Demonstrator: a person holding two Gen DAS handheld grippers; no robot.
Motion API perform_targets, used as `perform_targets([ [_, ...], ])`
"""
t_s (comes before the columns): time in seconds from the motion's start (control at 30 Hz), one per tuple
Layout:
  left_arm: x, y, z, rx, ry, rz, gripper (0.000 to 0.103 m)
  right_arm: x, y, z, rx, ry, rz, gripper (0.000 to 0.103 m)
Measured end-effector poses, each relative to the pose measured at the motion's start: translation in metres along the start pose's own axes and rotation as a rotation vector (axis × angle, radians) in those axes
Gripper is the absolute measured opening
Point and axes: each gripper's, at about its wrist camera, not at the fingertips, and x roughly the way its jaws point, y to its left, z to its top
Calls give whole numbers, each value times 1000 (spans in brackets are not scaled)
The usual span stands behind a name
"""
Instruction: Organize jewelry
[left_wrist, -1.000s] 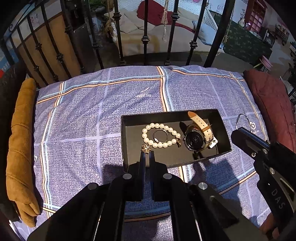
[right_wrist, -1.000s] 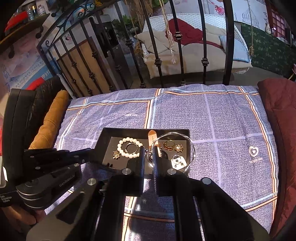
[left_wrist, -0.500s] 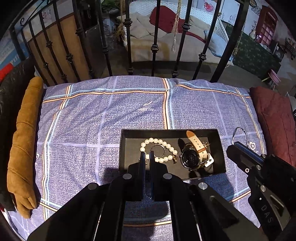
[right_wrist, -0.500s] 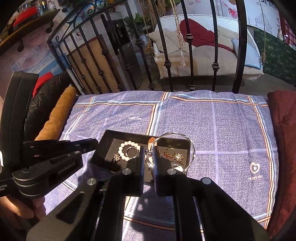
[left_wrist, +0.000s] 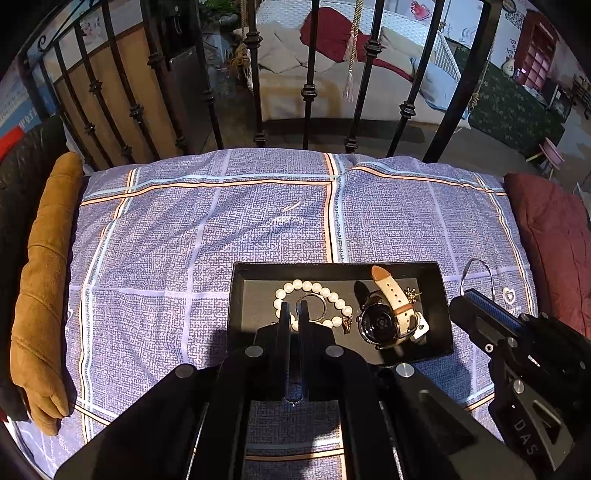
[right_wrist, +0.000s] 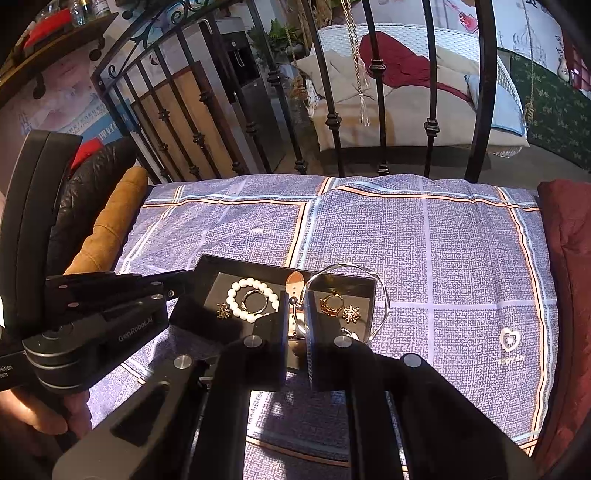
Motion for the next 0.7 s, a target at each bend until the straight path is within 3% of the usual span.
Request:
perform_targets([
  [0.7, 17, -3, 13, 14, 11, -25, 4, 11, 1, 12, -5, 10, -28, 9],
])
